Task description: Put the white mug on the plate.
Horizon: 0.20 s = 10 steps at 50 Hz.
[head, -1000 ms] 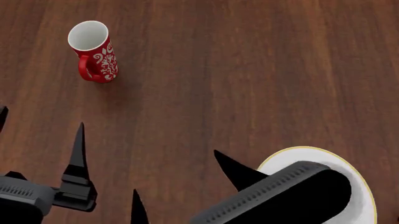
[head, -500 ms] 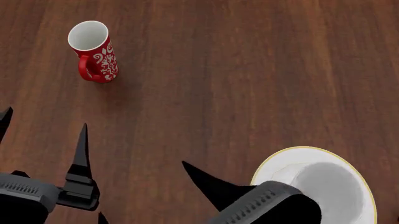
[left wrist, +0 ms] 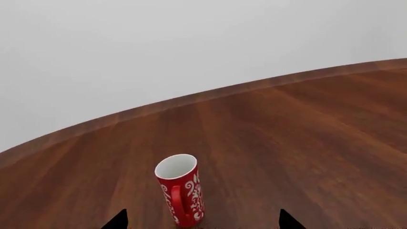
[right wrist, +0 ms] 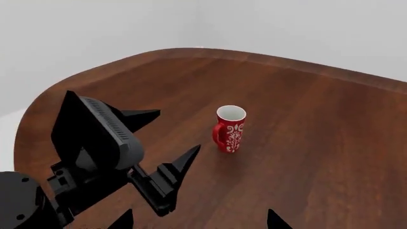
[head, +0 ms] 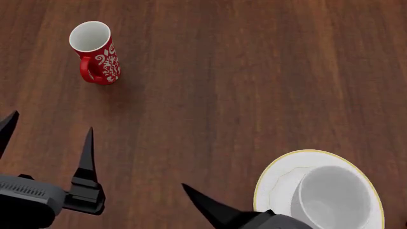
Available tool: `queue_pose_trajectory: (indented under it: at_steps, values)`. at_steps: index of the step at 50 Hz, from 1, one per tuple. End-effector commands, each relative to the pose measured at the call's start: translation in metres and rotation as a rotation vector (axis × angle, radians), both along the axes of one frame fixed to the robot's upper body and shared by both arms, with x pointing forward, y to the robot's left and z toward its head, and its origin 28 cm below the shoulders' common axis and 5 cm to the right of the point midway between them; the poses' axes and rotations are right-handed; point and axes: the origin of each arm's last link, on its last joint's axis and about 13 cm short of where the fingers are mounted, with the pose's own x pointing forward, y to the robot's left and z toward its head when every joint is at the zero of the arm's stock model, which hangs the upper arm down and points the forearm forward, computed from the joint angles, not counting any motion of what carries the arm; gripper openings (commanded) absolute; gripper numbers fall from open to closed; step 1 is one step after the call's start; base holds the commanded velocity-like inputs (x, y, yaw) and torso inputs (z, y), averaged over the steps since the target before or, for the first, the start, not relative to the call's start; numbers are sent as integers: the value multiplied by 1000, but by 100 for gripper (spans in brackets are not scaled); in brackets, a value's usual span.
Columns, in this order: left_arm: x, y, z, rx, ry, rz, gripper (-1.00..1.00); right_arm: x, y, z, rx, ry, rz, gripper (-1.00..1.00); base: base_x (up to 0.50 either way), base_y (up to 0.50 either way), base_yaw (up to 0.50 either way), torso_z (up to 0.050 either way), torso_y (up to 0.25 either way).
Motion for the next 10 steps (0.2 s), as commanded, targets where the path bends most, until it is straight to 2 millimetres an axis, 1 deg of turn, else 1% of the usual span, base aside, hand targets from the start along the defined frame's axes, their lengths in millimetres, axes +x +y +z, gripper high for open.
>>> queue_pose_trajectory:
  at_steps: [1,10]
  values:
    - [0,-1,0,2,1,-3,100,-3,-4,-4,6,10,-10,100,0,0,0,0,0]
    - [0,-1,0,1,0,-2,100,-6,-7,-7,4,14,-30,100,0,0,0,0,0]
